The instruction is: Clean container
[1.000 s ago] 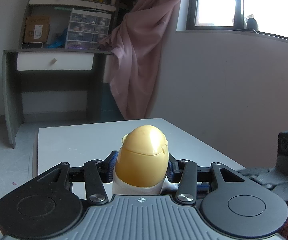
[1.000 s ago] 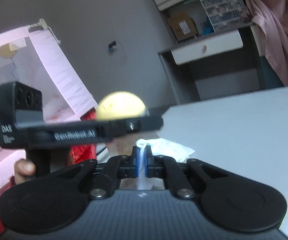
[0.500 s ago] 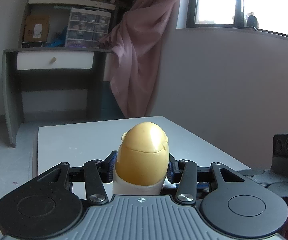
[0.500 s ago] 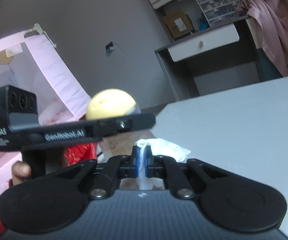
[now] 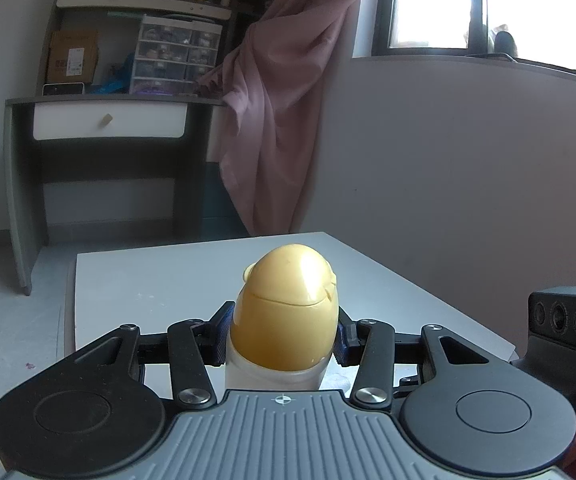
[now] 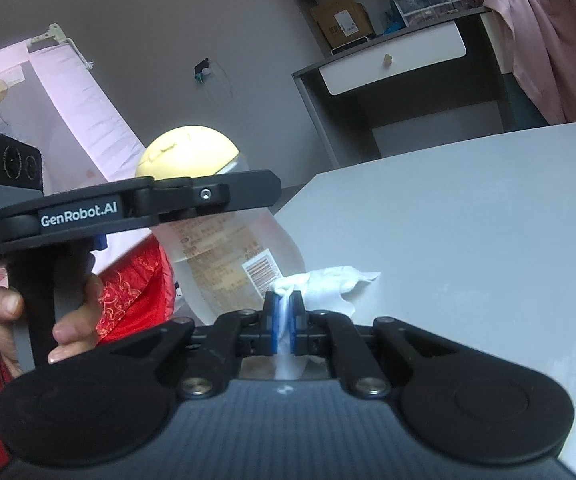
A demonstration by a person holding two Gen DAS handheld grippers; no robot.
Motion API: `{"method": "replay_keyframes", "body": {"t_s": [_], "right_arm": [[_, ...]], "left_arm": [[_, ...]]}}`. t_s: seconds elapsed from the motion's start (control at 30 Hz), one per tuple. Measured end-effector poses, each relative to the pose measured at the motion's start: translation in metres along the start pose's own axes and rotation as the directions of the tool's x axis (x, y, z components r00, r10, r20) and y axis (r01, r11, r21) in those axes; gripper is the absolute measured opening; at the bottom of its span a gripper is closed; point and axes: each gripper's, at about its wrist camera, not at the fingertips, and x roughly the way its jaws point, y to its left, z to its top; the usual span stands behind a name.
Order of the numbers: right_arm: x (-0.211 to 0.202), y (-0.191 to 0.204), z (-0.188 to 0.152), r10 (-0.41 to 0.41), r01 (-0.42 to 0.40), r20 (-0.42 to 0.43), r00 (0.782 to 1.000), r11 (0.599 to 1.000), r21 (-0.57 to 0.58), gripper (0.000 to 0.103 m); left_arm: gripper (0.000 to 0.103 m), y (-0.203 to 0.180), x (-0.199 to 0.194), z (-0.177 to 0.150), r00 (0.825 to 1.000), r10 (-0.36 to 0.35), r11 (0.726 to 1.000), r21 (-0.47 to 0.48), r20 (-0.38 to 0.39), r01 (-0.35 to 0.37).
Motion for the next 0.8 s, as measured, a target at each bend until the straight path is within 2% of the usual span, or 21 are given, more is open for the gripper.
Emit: {"method": "replay_keyframes", "body": {"t_s": [0.37,0.8], "right_arm": [[-0.003,0.007,0.007,-0.006,0.007,0.014,1.0,1.0,-0.025,0.005],[-0.012,0.01,0.026,0.021,-0.017,0.092,0.996,0.999,-0.041,0.005]], "left_arm": [[0.047,0.0,0.002,0.002,1.0,-0.002,1.0,0.0,-0.001,0.002],[0.047,0.001,0.002,0.002,1.0,-0.005,1.0,-0.001,-0.002,0.005]]}}
